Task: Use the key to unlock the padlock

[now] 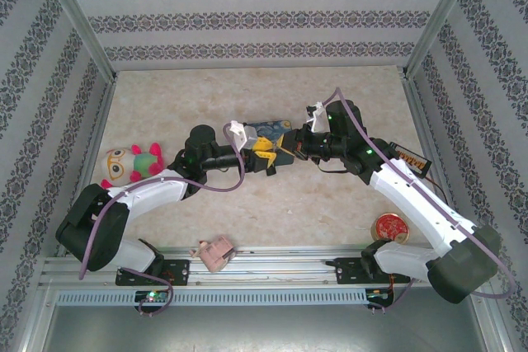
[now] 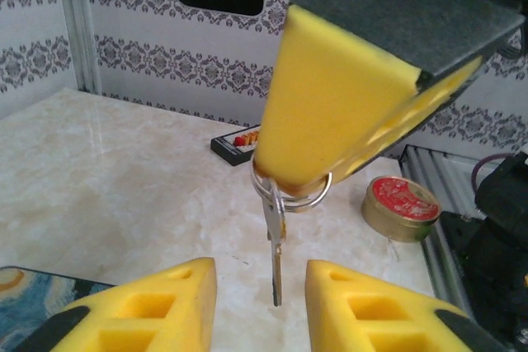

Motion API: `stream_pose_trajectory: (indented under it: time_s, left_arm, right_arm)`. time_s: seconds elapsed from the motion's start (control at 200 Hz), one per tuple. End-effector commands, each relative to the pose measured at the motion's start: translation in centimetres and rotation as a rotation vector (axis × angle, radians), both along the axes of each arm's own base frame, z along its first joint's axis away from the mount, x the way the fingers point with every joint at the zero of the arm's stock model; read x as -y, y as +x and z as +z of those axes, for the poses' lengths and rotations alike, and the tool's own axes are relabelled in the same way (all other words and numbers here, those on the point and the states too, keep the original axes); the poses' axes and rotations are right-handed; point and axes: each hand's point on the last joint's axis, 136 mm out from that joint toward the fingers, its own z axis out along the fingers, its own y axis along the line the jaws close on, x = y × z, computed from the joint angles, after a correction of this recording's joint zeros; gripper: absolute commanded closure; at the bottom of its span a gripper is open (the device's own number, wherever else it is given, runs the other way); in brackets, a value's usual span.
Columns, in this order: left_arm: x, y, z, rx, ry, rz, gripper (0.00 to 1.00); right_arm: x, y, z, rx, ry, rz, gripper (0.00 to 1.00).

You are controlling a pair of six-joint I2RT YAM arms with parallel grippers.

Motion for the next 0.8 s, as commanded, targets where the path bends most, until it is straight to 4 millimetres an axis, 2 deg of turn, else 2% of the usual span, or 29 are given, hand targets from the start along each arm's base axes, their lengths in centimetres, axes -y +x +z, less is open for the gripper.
stream_pose_trajectory:
  time_s: [0.0, 0.075, 0.2, 0.505, 0.63, 0.8]
  left_arm:
    - [0.6, -0.6, 0.7, 0.027, -0.005, -0.038, 0.57]
    - [0.5, -0.7, 0.5, 0.03, -0.006, -0.034, 0.5]
    - [0.4, -0.3, 0.3, 0.031, -0.011, -0.012, 0.49]
    - [1.1, 0.9, 0.9, 0.023, -0.064, -0.003, 0.54]
    - [1.2, 1.1, 1.0, 0.023, -0.068, -0.001, 0.59]
    - [1.2, 0.9, 1.1, 0.028, -0.071, -0.012, 0.59]
  right_arm:
    - [0.1, 0.0, 0.5, 0.015, 0.02, -0.002, 1.0]
    - [0.1, 0.0, 0.6, 0.013, 0.021, -0.004, 1.0]
    - [0.0, 0.1, 0.7, 0.014, 0.023, -0.005, 1.0]
    - [-0.5, 0.2, 0.7, 0.01, 0.031, 0.002, 1.0]
    - [-0.5, 0.3, 0.7, 0.009, 0.031, 0.002, 1.0]
    - [-0.6, 0.4, 0.5, 0.007, 0.031, 0.001, 1.0]
